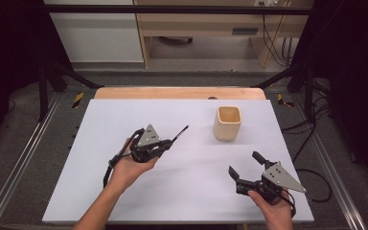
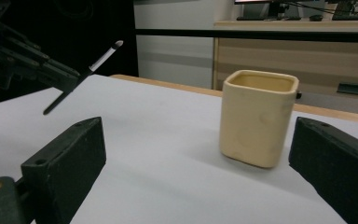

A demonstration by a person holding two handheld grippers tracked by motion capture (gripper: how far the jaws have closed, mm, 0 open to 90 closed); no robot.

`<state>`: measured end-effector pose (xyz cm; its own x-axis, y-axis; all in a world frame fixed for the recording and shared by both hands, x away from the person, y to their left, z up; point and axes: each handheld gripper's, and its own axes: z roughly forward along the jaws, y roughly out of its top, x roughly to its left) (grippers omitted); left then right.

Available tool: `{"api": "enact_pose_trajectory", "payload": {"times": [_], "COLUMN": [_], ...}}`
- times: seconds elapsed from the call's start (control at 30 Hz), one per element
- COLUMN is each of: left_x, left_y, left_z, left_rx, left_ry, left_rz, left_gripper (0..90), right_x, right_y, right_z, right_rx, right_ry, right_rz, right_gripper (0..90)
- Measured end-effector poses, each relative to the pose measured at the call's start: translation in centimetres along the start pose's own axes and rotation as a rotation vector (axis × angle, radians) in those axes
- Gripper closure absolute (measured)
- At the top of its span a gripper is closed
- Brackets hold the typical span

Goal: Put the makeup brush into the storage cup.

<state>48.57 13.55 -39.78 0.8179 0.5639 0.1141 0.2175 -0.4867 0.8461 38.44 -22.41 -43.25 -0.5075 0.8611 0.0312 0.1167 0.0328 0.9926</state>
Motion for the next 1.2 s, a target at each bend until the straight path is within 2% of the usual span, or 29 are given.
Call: {"api": "enact_pose_trajectory", "payload": {"times": [0.07, 0.13, 0.17, 0.2, 0.23, 0.27, 0.3, 0.47, 0.53, 0.63, 0.8, 0.9, 1.1, 1.2], "left_x": [-0.6, -1.2, -1.7, -1.7, -2.3, -2.3, -2.8, -3.5, -3.6, -3.7, -3.6, -3.6, -3.7, -3.9], "left_y": [-0.3, -0.5, -0.9, -0.9, -1.4, -1.4, -1.8, -2.5, -2.7, -2.9, -3.1, -3.4, -4.1, -4.4], "left_z": [-0.2, -0.4, -0.5, -0.5, -0.5, -0.5, -0.5, -0.7, -0.8, -1.3, -1.4, -1.5, -1.7, -1.9], "left_rx": [-0.038, -0.074, -0.109, -0.109, -0.147, -0.147, -0.166, -0.19, -0.203, -0.247, -0.282, -0.307, -0.34, -0.341], "left_ry": [0.001, 0.005, 0.001, 0.001, -0.013, -0.013, -0.018, -0.008, -0.002, 0.011, 0.017, 0.011, 0.008, 0.008], "left_rz": [-0.013, -0.029, -0.046, -0.046, -0.067, -0.067, -0.075, -0.083, -0.086, -0.094, -0.101, -0.106, -0.124, -0.124], "left_gripper": [84.2, 84.2, 84.2, 84.2, 84.2, 84.2, 84.2, 84.2, 84.2, 84.2, 84.2, 84.2, 84.2, 84.1], "right_x": [0.3, 1.0, 1.3, 1.3, 1.8, 2.0, 2.2, 3.1, 3.4, 4.1, 4.4, 4.6, 5.3, 5.7], "right_y": [0.4, 1.6, 1.9, 1.9, 2.6, 2.8, 3.0, 3.8, 4.0, 4.0, 4.0, 4.1, 4.0, 3.8], "right_z": [0.2, 0.9, 1.1, 1.1, 1.7, 2.0, 2.3, 3.4, 3.8, 4.5, 5.2, 5.9, 6.2, 6.1], "right_rx": [0.007, 0.008, 0.003, 0.003, 0.018, 0.018, 0.023, 0.028, 0.027, 0.027, 0.022, -0.004, -0.02, -0.028], "right_ry": [0.008, 0.05, 0.059, 0.059, 0.085, 0.095, 0.104, 0.129, 0.138, 0.157, 0.17, 0.172, 0.185, 0.184], "right_rz": [0.01, 0.021, 0.031, 0.031, 0.043, 0.043, 0.041, 0.044, 0.025, 0.012, 0.016, 0.028, 0.019, 0.018], "right_gripper": [5.0, 5.7, 5.8, 5.8, 5.6, 5.7, 5.6, 5.5, 5.5, 5.5, 5.4, 5.4, 6.2, 7.8]}}
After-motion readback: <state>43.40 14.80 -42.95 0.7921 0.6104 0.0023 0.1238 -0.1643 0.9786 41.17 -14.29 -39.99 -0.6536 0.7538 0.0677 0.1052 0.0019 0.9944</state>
